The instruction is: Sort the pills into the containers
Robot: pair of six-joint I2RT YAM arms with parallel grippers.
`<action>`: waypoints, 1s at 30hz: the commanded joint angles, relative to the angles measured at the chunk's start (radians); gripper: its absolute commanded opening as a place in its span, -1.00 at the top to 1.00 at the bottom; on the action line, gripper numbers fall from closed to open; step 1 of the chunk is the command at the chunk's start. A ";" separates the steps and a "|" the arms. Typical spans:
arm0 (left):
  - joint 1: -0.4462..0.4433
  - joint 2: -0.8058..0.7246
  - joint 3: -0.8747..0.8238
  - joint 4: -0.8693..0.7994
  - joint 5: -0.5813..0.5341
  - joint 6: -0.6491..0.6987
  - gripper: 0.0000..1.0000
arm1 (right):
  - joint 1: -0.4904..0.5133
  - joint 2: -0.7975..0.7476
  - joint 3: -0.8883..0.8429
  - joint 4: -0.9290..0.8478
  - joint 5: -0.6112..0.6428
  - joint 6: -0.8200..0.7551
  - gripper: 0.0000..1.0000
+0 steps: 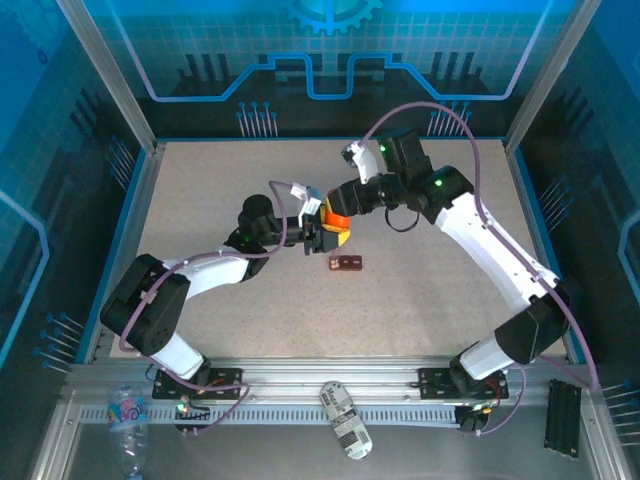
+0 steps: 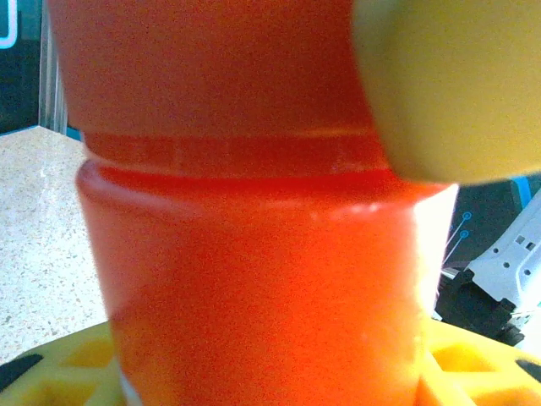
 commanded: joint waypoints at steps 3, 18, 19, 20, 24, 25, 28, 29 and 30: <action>-0.001 -0.014 0.005 0.061 -0.085 0.060 0.80 | 0.068 -0.067 -0.117 0.145 0.162 0.190 0.60; 0.000 -0.078 -0.143 0.114 -0.166 0.061 -0.98 | -0.090 -0.101 -0.183 0.225 0.270 0.151 0.63; -0.001 -0.089 -0.162 0.119 -0.175 0.061 -0.98 | -0.107 -0.106 -0.202 0.237 0.277 0.149 0.63; 0.000 -0.099 -0.179 0.122 -0.187 0.061 -0.98 | -0.123 -0.108 -0.218 0.249 0.284 0.144 0.63; 0.000 -0.145 -0.237 0.110 -0.251 0.065 -0.98 | -0.170 -0.140 -0.342 0.354 0.358 0.107 0.61; 0.000 -0.156 -0.245 0.099 -0.267 0.068 -0.98 | -0.179 -0.151 -0.384 0.395 0.387 0.095 0.60; 0.001 -0.182 -0.260 0.065 -0.314 0.082 -0.98 | -0.196 -0.184 -0.519 0.545 0.467 0.045 0.59; 0.001 -0.191 -0.266 0.054 -0.334 0.090 -0.98 | -0.202 -0.191 -0.565 0.599 0.498 0.031 0.59; 0.000 -0.199 -0.269 0.045 -0.354 0.098 -0.98 | -0.210 -0.196 -0.605 0.653 0.522 0.022 0.60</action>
